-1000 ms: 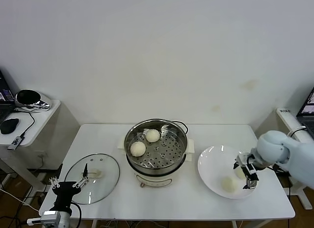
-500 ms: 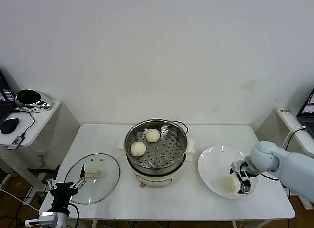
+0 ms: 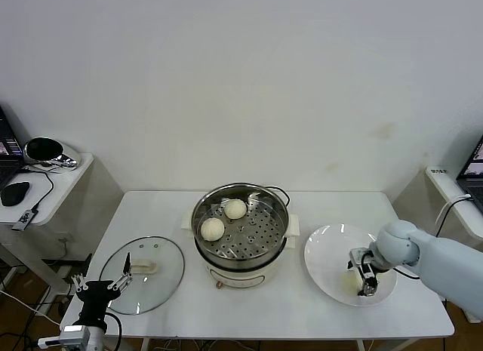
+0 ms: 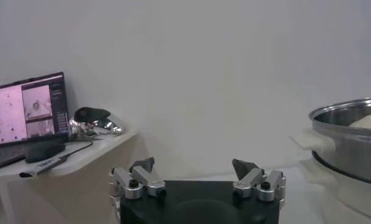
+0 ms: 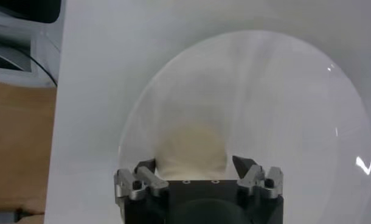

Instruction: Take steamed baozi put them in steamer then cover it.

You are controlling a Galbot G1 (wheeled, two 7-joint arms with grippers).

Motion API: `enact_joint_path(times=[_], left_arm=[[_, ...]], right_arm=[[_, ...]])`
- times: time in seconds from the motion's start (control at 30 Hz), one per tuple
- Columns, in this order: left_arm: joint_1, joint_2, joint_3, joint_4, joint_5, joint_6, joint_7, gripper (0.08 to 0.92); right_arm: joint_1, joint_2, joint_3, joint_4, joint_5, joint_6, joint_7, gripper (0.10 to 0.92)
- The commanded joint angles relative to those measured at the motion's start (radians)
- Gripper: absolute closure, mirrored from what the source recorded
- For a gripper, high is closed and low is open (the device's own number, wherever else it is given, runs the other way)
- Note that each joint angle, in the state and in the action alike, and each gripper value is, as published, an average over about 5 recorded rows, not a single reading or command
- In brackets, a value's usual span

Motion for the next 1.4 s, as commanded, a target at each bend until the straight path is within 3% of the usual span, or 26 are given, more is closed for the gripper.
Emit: enact_joint_path(times=[0.03,0.17,0.6,0.97,1.23,1.4], left_arm=[[0.000,-0.002,0.001,-0.002,0.000,0.000,0.000,0.177],[0.000,-0.002,0.004,-0.005,0.000,0.000,0.001,0.177],[-0.007,0.010,0.012,-0.008,-0.004,0.000,0.000,0.177],[-0.015,0.019,0.013,-0.012,-0.010,0.001,0.000,0.177],[-0.016,0.021,-0.005,-0.011,-0.019,0.001,-0.002,0.177],[-0.013,0.019,-0.020,-0.011,-0.024,0.000,-0.002,0.177]], right_arm=[[-0.003,0.011,0.009,-0.012,-0.003,0.001,-0.001,0.357],[0.037,-0.004,0.007,-0.002,0.017,0.008,-0.021,0.393],[0.482,-0.017,-0.029,-0.037,0.197,0.063,-0.204,0.389],[0.888,0.261,-0.265,-0.067,0.378,0.101,-0.202,0.389],[0.853,0.463,-0.364,-0.054,0.425,0.239,-0.118,0.389],[0.782,0.561,-0.436,-0.074,0.344,0.370,-0.083,0.384]])
